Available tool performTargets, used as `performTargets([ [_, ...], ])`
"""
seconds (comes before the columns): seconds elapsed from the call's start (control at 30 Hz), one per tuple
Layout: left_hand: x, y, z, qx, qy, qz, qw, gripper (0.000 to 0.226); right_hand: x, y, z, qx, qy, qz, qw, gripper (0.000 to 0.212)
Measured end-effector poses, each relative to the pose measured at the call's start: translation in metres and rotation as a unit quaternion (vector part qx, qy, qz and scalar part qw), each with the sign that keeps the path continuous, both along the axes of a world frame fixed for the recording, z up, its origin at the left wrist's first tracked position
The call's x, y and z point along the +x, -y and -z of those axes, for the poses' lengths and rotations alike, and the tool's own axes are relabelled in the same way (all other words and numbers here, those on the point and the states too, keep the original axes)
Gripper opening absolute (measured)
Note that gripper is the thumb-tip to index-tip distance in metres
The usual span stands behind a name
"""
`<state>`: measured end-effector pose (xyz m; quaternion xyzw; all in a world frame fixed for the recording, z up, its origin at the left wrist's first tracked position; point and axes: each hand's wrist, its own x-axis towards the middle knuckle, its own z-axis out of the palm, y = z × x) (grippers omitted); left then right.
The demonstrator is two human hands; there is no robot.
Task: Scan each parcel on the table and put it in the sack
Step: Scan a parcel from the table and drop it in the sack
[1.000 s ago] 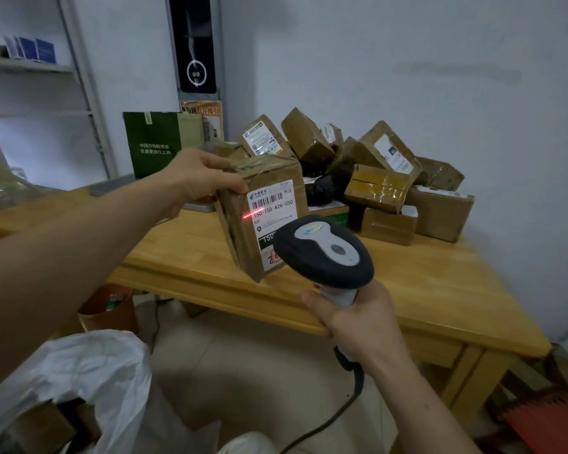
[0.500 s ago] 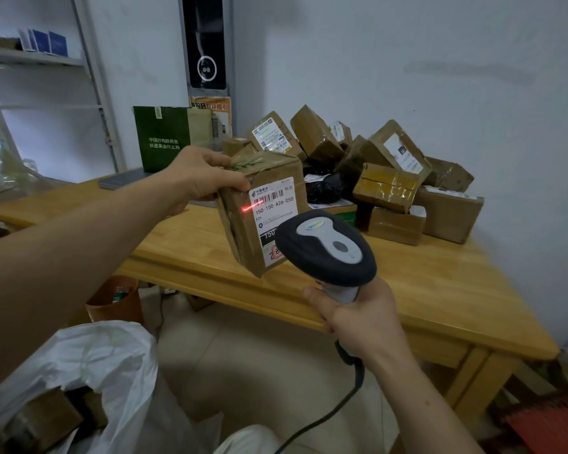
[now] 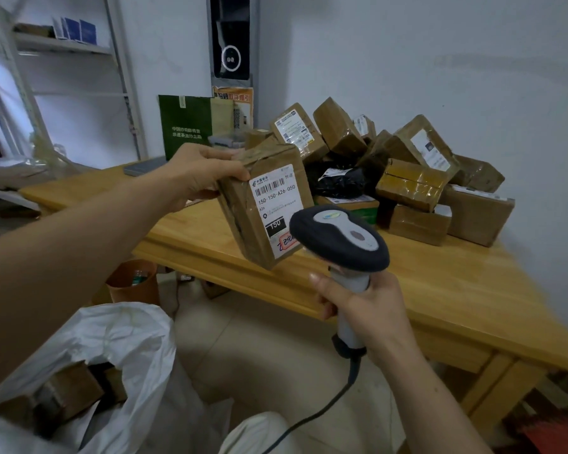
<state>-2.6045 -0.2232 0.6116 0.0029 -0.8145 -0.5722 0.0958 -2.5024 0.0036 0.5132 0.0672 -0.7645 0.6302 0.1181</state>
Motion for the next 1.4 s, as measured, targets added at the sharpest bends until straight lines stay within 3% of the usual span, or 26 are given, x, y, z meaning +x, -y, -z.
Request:
performTargets([
  [0.27,0.038,0.121,0.061,0.104,0.087,-0.169,0.976,0.033,-0.015,0.045,0.036,-0.061,0.080,-0.039,0.994,0.010],
  [0.37,0.052,0.170,0.094,0.041,0.111,-0.238,0.964,0.037,-0.019,0.078,0.050,-0.059,0.118,-0.076,0.988,0.011],
  [0.5,0.063,0.218,0.156,-0.129,0.160,-0.280,0.938,0.037,-0.021,0.119,0.072,-0.041,0.160,-0.120,0.979,0.010],
  [0.7,0.069,0.261,0.262,-0.349,0.249,-0.260,0.865,0.067,-0.027,0.152,0.098,-0.004,0.211,-0.142,0.967,0.011],
  [0.8,0.062,0.264,0.309,-0.365,0.219,-0.252,0.869,0.071,-0.036,0.158,0.110,-0.004,0.224,-0.135,0.965,0.014],
  [0.9,0.055,0.264,0.351,-0.399,0.242,-0.166,0.869,0.078,-0.046,0.159,0.122,0.001,0.236,-0.118,0.964,0.021],
  [1.07,0.056,0.265,0.388,-0.505,0.387,0.016,0.771,0.059,-0.062,0.160,0.136,-0.017,0.255,-0.099,0.962,0.023],
  [1.17,0.050,0.268,0.397,-0.494,0.485,0.093,0.716,0.060,-0.070,0.163,0.142,-0.029,0.269,-0.100,0.957,0.020],
  [1.3,0.046,0.276,0.412,-0.470,0.480,0.091,0.735,0.049,-0.077,0.165,0.148,-0.023,0.280,-0.110,0.953,0.019],
  [1.4,0.050,0.274,0.421,-0.501,0.421,0.029,0.755,0.061,-0.079,0.163,0.149,-0.028,0.275,-0.113,0.954,0.013],
])
